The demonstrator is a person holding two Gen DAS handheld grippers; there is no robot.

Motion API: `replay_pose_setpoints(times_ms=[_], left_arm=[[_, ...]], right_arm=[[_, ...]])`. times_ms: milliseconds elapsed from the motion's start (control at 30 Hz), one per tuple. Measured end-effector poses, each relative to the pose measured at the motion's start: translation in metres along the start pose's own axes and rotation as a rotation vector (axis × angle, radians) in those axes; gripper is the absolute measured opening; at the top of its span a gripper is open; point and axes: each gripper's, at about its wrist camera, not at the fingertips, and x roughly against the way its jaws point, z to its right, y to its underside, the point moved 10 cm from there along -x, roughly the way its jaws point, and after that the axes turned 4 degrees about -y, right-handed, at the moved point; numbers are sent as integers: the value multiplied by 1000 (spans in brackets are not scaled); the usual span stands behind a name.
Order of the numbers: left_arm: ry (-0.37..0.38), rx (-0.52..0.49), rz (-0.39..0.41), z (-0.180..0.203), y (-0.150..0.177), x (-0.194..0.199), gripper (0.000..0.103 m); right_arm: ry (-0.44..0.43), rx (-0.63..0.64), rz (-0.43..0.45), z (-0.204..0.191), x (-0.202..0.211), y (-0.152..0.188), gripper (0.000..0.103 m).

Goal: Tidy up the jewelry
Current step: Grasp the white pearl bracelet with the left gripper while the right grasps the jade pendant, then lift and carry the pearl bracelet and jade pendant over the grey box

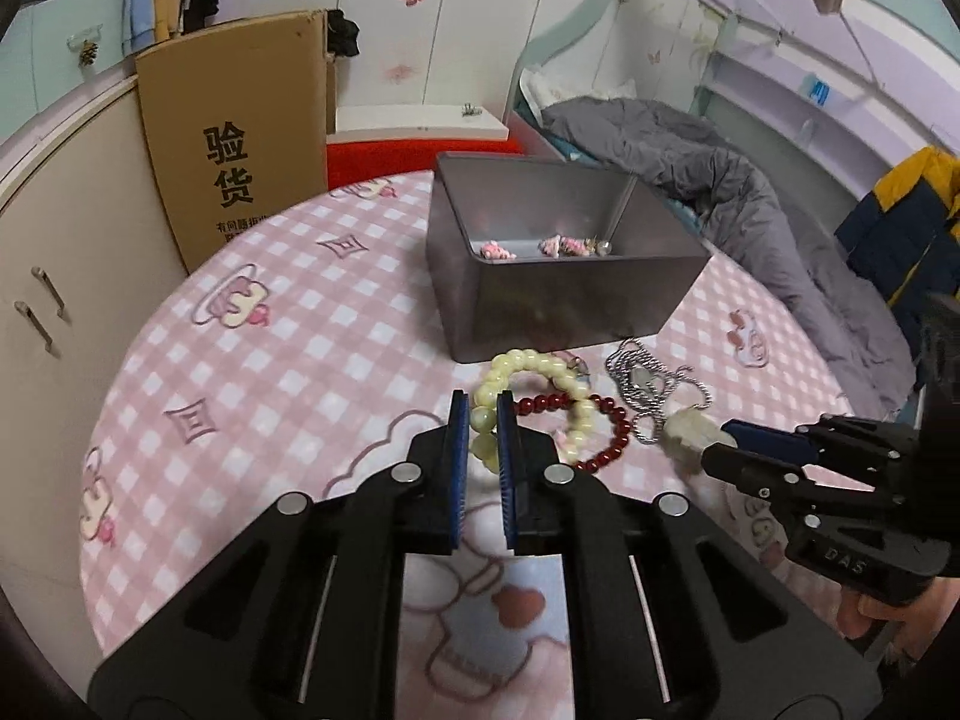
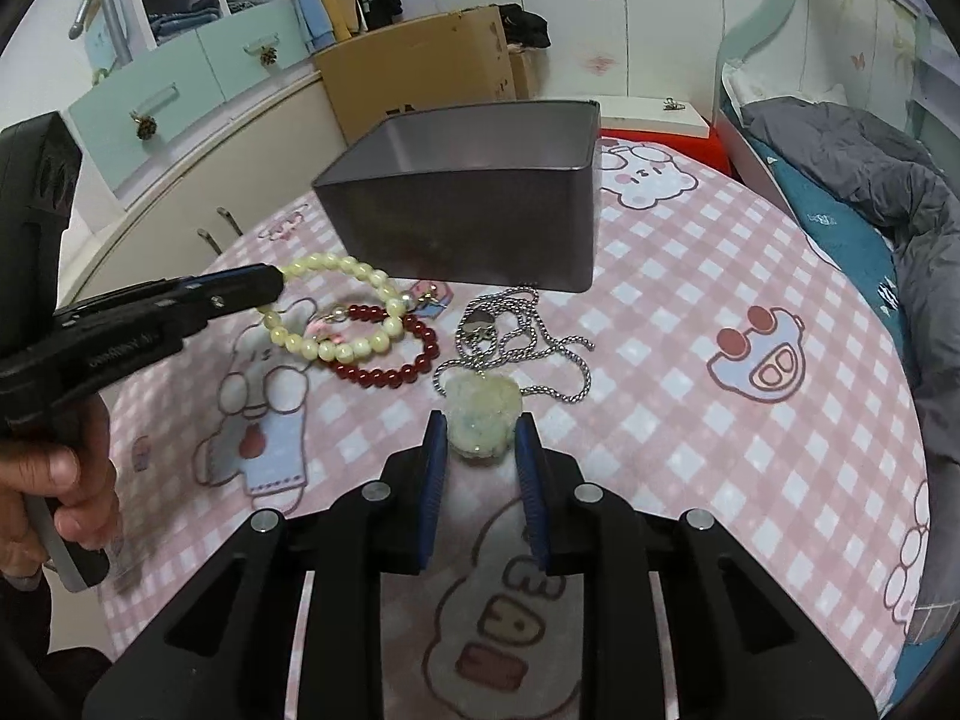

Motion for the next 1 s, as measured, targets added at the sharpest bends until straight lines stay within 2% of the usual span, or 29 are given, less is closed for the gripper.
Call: replay_pose_setpoints(times_ms=[100,200,267,300,333,400,467,500,533,800,1000], left_arm=[[7,7,32,-2,-3,18,9],[3,-3,53,-3,-5,31,9],[-4,-14,56,-3,-4,35,9],[-5,-15,55,-2,-2,36,9],[-4,-14,54,-3,-1,37,9],[-4,-15,57,-3,1,39,9],[-2,-18,65,-3,2,44,9],[-2,-22,70,-2,2,47,9],[1,-24,76,-1,1,49,9],[16,-25,128,-1,-12,73,9],[44,-40,177,7,-37,92,9]], right_arm=[[-11,10,-5,-4,3,2,21],[3,36,-71,-7,-7,12,22],[8,43,-83,-9,-13,15,32],[3,40,-75,-11,-13,13,49],[20,47,-70,-11,-14,11,56],[39,77,-76,-14,-19,10,56],[91,134,-75,-16,-25,9,44],[96,143,-76,-18,-25,6,33],[83,131,-78,-18,-25,5,27],[21,85,-37,-18,-3,3,27],[1,126,46,-34,29,-30,27]])
